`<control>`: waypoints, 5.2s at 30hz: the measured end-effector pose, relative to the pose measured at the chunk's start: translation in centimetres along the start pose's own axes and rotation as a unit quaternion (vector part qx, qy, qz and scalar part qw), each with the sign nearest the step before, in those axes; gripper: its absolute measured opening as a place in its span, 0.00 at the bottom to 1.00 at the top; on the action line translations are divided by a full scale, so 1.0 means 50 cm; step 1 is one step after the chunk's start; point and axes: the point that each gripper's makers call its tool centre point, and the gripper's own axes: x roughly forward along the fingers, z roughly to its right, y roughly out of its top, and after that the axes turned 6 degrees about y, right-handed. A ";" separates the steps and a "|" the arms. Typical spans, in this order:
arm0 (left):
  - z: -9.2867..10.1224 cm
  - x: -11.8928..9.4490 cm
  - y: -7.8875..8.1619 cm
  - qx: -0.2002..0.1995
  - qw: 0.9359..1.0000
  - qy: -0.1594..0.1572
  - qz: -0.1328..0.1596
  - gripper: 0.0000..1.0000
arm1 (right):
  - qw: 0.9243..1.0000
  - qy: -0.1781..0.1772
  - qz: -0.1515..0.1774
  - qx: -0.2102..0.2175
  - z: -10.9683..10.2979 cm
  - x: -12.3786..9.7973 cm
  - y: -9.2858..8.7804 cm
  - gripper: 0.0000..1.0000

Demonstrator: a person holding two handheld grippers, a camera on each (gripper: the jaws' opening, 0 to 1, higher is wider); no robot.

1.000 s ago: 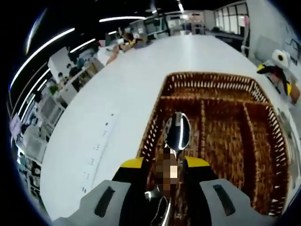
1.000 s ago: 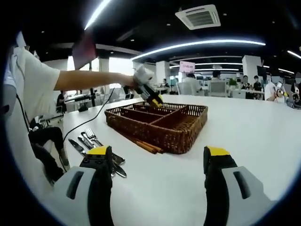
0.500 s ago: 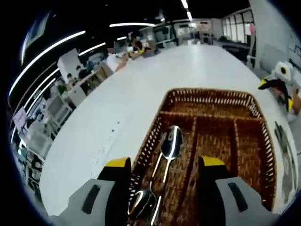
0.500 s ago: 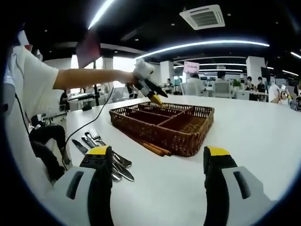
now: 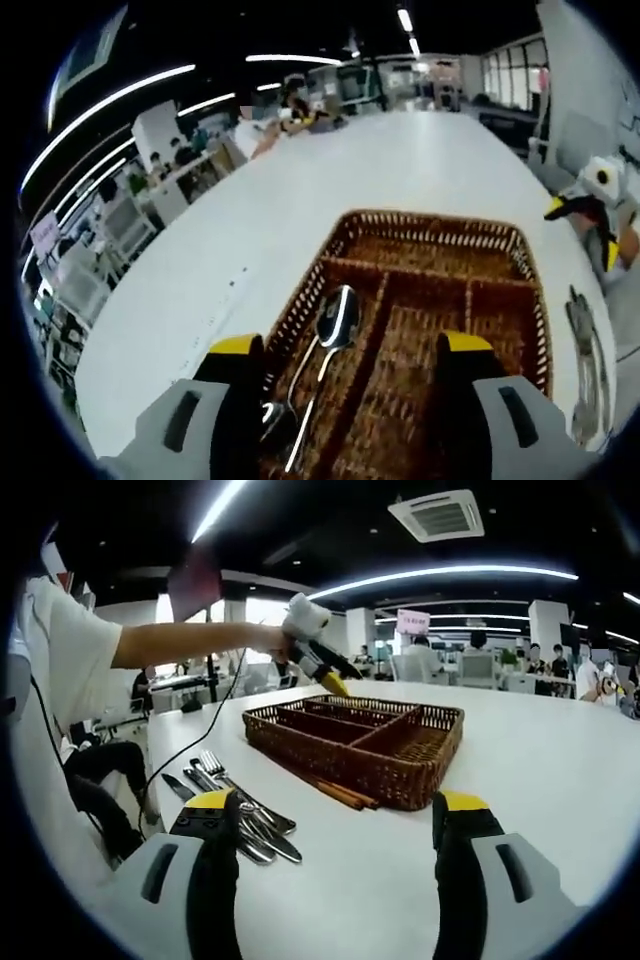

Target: Arrange the knives, forks, and spoons in their matching storage slots by inserting each utensil handle-first until every utensil is classified and aligned in the correct compartment

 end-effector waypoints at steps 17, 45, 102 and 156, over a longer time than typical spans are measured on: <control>0.046 -0.058 0.012 0.005 0.999 0.032 0.031 0.75 | 1.000 0.007 0.000 -0.012 -0.031 -0.003 0.006 0.82; 0.136 -0.120 -0.008 -0.026 0.998 0.026 0.050 0.76 | 1.000 0.025 0.009 -0.016 -0.072 -0.020 0.015 0.81; 0.247 -0.182 -0.078 -0.101 0.989 0.045 0.101 0.69 | 0.999 0.053 -0.007 -0.008 -0.114 -0.008 -0.012 0.80; 0.334 -0.317 -0.133 -0.184 0.954 0.119 0.203 0.68 | 0.992 0.120 -0.023 -0.031 -0.151 0.067 0.031 0.71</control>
